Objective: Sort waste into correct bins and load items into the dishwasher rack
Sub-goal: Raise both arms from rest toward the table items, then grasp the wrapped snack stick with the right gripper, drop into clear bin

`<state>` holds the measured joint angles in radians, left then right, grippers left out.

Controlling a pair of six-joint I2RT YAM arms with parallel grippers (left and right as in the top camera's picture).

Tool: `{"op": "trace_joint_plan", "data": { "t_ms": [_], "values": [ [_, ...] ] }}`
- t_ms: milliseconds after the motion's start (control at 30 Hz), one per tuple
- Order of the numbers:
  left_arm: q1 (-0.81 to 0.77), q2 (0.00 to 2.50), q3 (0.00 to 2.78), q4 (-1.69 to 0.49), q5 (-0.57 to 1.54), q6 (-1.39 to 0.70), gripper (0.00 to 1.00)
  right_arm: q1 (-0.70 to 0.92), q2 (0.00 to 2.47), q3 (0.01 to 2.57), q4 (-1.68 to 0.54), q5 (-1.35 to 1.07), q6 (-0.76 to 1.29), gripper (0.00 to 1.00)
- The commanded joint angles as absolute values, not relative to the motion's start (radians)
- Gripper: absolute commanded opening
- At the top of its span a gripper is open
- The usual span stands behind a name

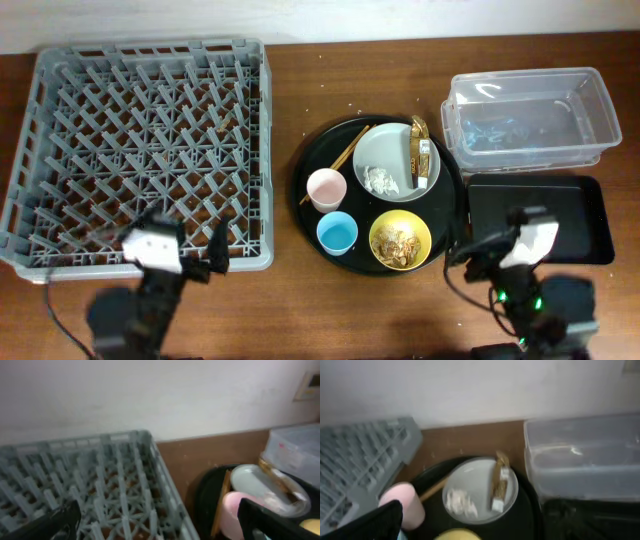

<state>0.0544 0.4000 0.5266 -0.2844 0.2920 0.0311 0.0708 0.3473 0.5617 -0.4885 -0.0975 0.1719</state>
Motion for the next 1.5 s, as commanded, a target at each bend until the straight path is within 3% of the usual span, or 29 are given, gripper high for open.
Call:
{"op": "trace_joint_plan", "data": {
  "t_ms": [0, 233, 367, 400, 433, 533, 733, 867, 933, 1000, 1033, 1200, 1333, 1467],
  "values": [
    [0.058, 0.649, 0.783, -0.382, 0.404, 0.038, 1.00, 0.065, 0.607, 0.802, -0.617, -0.080, 0.173, 0.98],
    [0.058, 1.129, 1.260, -0.777, 0.544, 0.038, 1.00, 0.065, 1.203, 1.315, -0.994, -0.267, 0.173, 0.98],
    [0.057, 1.252, 1.299, -0.817, 0.573, 0.039, 1.00, 0.065, 1.418, 1.382, -0.927, -0.418, 0.173, 1.00],
    [0.057, 1.267, 1.299, -0.817, 0.573, 0.039, 1.00, 0.067, 1.457, 1.382, -0.915, -0.414, 0.173, 0.83],
    [0.057, 1.281, 1.299, -0.821, 0.574, 0.038, 1.00, 0.072, 1.516, 1.382, -0.911, -0.384, 0.174, 0.77],
    [0.057, 1.308, 1.298, -0.840, 0.584, 0.039, 1.00, 0.092, 1.689, 1.382, -0.872, -0.234, 0.229, 0.78],
    [0.057, 1.309, 1.298, -0.840, 0.582, 0.039, 1.00, 0.106, 1.943, 1.382, -0.675, -0.076, 0.229, 0.69],
    [0.057, 1.309, 1.298, -0.840, 0.580, 0.039, 1.00, 0.106, 2.003, 1.382, -0.650, -0.078, 0.242, 0.56],
    [0.057, 1.309, 1.298, -0.840, 0.580, 0.039, 1.00, 0.107, 2.004, 1.382, -0.654, -0.078, 0.244, 0.41],
    [0.057, 1.309, 1.298, -0.840, 0.580, 0.039, 1.00, 0.107, 2.000, 1.382, -0.659, -0.097, 0.244, 0.10],
    [0.057, 1.309, 1.298, -0.840, 0.580, 0.039, 1.00, 0.105, 1.988, 1.385, -0.674, -0.115, 0.250, 0.04],
    [0.057, 1.309, 1.298, -0.840, 0.580, 0.039, 1.00, 0.102, 1.818, 1.475, -0.747, -0.237, 0.264, 0.04],
    [0.057, 1.309, 1.298, -0.840, 0.580, 0.039, 1.00, 0.048, 1.682, 1.562, -0.771, -0.144, 0.520, 0.04],
    [0.057, 1.309, 1.298, -0.840, 0.580, 0.039, 1.00, -0.080, 1.723, 1.559, -0.765, -0.039, 0.764, 0.04]
  ]
}}
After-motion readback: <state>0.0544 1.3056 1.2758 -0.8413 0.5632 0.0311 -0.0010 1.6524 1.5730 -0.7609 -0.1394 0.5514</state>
